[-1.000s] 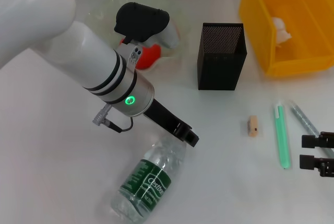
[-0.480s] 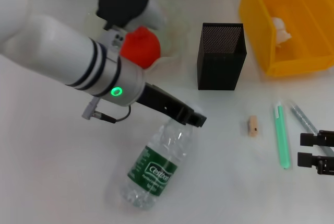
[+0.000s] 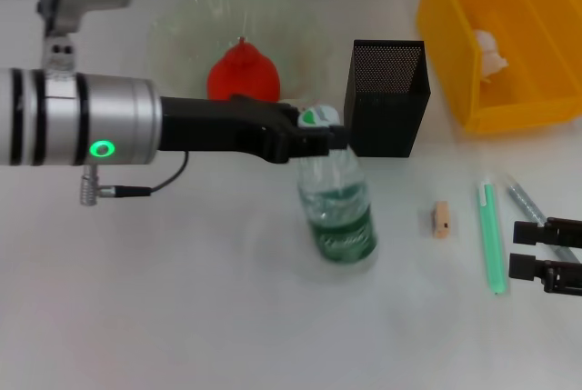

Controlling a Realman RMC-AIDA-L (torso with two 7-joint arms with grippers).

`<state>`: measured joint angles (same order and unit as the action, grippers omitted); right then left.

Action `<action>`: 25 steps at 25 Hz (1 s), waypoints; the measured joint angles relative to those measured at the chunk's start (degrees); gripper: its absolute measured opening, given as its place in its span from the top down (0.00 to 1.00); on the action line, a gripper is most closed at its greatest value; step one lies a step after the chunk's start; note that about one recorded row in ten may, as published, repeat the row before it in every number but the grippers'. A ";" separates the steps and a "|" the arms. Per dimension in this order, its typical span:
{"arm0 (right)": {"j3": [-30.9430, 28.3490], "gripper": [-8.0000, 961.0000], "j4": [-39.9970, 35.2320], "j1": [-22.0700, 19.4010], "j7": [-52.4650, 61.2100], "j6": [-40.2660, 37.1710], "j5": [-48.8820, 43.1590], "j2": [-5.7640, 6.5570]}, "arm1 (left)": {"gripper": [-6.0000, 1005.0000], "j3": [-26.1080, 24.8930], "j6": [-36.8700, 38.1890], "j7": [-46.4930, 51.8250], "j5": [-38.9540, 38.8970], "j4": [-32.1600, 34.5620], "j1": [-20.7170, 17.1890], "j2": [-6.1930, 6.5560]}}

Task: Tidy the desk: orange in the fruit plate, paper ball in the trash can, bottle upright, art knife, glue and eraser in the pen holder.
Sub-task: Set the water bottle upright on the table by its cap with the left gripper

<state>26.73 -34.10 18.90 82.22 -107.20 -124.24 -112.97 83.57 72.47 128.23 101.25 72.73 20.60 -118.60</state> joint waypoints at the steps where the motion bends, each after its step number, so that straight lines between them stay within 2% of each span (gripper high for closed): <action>1: 0.00 0.29 0.00 0.00 0.00 0.00 0.00 0.00 | 0.55 -1.28 0.39 -2.90 -2.31 -0.88 -0.84 0.02; 3: -0.19 0.29 0.00 0.01 0.04 -0.02 0.60 -0.17 | 0.55 -4.35 2.15 -9.90 -7.61 -4.13 -2.12 0.03; 9: -0.59 0.29 0.11 0.00 0.06 -0.07 1.19 -0.33 | 0.55 -9.44 6.43 -19.92 -14.23 -10.92 -2.36 0.04; 10: -0.63 0.29 0.55 0.12 0.06 -0.11 1.44 -0.36 | 0.55 -12.61 9.44 -25.58 -16.58 -14.77 -1.82 0.14; 14: -1.11 0.29 1.39 0.45 -0.16 -0.12 2.07 -0.37 | 0.55 -15.34 11.54 -32.14 -16.92 -17.43 -1.59 0.23; 16: -2.03 0.29 1.76 0.56 -0.69 -0.15 2.23 -0.55 | 0.55 -15.34 11.54 -32.14 -16.92 -17.43 -1.59 0.23; 17: -2.61 0.29 2.14 0.67 -1.32 -0.22 2.35 -0.80 | 0.55 -17.38 13.29 -41.21 -17.01 -20.08 -2.18 0.15; 20: -2.86 0.29 3.21 0.83 -1.90 -0.30 3.06 -1.02 | 0.55 -17.89 13.53 -43.33 -17.07 -21.01 -2.28 0.11; 21: -2.87 0.29 3.82 1.04 -1.93 -0.34 3.44 -1.06 | 0.55 -20.16 14.42 -52.84 -18.71 -27.05 -2.06 0.07; 25: -2.93 0.29 4.20 1.43 -1.94 -0.39 3.81 -1.30 | 0.55 -20.71 14.62 -55.58 -19.51 -29.23 -1.83 0.13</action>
<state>23.80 -29.89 20.32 80.28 -107.59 -120.44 -114.26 62.85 87.09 72.65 81.74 43.50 18.77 -118.47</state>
